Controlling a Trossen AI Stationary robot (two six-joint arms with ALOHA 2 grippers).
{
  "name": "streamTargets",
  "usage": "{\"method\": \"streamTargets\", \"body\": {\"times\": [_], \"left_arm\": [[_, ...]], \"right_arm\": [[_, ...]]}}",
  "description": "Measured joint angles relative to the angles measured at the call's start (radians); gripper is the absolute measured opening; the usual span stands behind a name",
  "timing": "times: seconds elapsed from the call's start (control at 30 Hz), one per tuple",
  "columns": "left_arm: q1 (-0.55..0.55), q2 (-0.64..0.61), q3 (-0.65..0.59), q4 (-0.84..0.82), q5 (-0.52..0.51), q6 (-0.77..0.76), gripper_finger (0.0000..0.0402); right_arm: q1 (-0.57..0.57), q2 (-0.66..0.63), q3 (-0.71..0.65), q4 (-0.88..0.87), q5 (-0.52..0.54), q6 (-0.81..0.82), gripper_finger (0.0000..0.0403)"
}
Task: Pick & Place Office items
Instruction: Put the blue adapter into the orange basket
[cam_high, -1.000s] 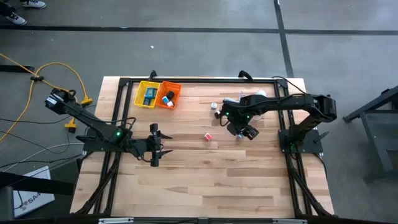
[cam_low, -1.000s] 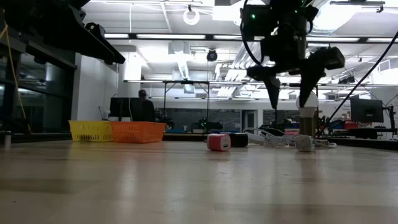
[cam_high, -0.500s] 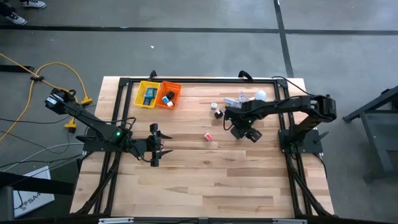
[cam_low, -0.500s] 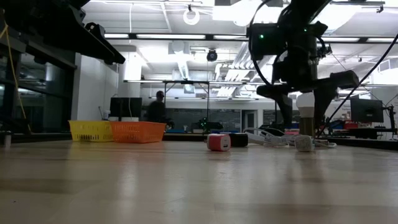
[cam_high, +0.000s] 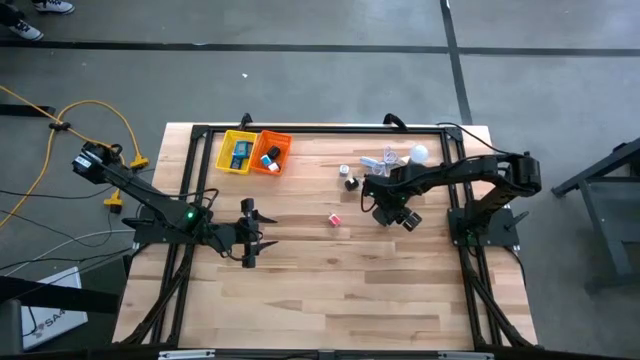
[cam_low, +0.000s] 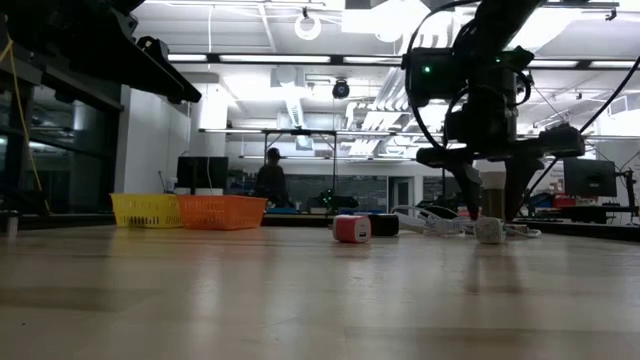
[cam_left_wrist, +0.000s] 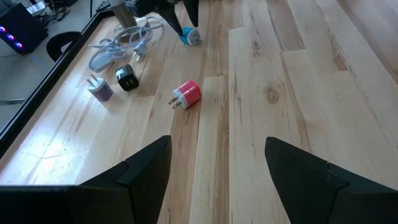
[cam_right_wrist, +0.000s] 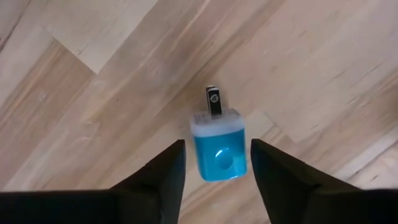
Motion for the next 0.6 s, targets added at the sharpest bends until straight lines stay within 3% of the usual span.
{"method": "streamTargets", "body": {"times": [0.6], "left_arm": [[0.0,0.0,0.0,0.0,0.0,0.0,0.0249]], "right_arm": [[0.0,-0.002,-0.06,0.081,-0.029,-0.003,0.0138]]}}
